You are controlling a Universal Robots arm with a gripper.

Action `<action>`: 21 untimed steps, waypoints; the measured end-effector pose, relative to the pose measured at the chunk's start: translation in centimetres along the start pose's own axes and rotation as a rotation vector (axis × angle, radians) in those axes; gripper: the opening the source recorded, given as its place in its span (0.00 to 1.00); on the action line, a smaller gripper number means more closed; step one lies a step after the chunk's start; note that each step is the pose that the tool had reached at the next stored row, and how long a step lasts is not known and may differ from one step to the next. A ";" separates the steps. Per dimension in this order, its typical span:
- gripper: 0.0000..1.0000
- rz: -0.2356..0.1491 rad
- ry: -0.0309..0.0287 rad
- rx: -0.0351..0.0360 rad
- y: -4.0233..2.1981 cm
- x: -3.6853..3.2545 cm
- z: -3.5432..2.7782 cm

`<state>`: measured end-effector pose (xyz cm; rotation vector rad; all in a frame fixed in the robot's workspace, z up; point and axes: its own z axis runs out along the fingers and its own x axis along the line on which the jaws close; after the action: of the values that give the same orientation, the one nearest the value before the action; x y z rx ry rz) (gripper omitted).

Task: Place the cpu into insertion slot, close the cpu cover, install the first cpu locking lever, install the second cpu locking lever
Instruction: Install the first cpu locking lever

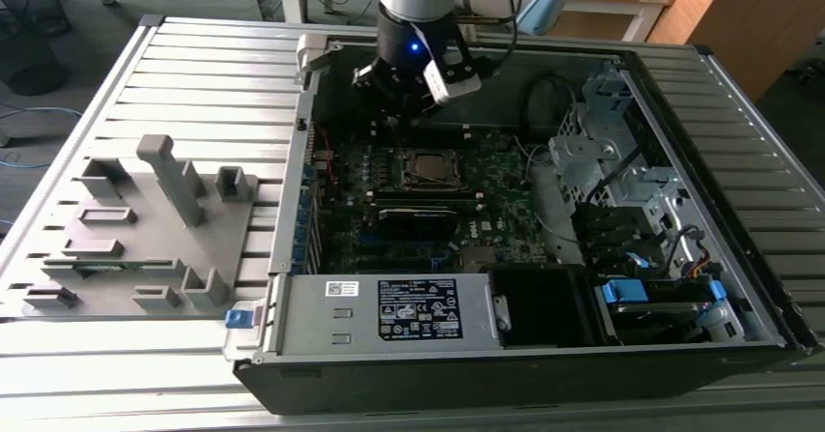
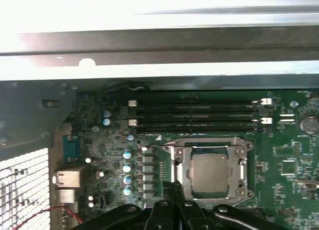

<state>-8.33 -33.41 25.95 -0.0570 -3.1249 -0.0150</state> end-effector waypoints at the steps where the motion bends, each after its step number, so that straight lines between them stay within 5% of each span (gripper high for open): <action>1: 0.10 0.000 -0.0005 0.0001 -0.01 0.26 0.00; 10: 0.10 0.000 -0.0040 -0.0001 -0.08 2.11 0.07; 21: 0.10 0.000 -0.0040 -0.0122 -0.08 2.29 -0.26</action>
<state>-10.61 -33.41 26.24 -0.0572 -3.1290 -0.0339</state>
